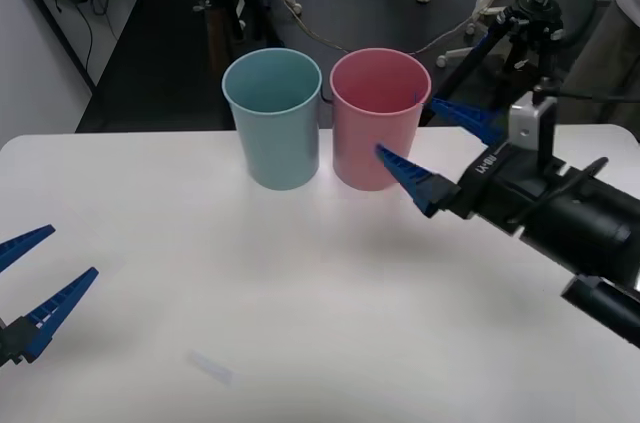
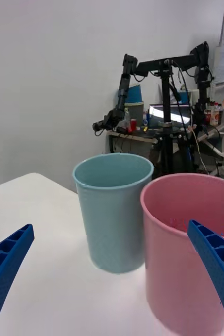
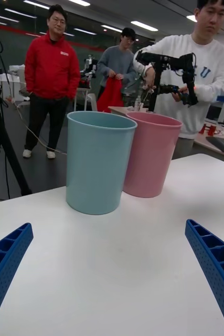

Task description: Grasp the object on the table and drop it into the matching bin: aluminum can to the light blue bin, PET bottle to the pink bin.

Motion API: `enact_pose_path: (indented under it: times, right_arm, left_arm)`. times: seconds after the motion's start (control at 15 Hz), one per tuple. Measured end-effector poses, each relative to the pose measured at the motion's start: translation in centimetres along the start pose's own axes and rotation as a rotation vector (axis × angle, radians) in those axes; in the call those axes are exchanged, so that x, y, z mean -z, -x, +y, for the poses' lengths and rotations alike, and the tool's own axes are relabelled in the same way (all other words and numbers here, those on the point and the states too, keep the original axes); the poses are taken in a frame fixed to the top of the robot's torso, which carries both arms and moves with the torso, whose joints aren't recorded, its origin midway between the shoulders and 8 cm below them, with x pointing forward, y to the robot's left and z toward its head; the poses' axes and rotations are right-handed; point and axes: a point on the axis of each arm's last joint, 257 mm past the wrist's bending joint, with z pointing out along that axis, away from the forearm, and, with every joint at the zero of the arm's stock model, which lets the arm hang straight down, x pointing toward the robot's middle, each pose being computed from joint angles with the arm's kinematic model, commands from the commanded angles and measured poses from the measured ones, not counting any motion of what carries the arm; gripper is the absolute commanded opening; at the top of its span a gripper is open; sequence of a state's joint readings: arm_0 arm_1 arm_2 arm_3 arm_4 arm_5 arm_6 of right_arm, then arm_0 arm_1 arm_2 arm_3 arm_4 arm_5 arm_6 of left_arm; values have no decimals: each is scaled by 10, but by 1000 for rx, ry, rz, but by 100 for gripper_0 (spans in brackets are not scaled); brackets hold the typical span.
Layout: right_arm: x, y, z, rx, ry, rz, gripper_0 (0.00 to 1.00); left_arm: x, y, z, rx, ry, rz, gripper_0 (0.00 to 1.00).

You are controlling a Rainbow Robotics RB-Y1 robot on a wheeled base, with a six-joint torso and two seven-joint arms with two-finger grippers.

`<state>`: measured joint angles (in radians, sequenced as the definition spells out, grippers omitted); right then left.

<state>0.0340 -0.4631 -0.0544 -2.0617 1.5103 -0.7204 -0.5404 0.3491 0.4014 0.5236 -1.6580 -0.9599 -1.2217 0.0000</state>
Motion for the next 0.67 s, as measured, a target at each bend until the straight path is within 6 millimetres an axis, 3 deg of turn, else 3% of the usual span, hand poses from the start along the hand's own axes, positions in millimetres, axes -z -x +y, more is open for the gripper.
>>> enact_pose_path:
  times: [0.33,0.67]
  right_arm:
    - [100,-23,-26,-24,8,101,100]
    - [170,-54,-43,-63,29,123,100]
  left_arm:
    - [0,0,0,0,0,0,100]
    - [0,0,0,0,0,0,100]
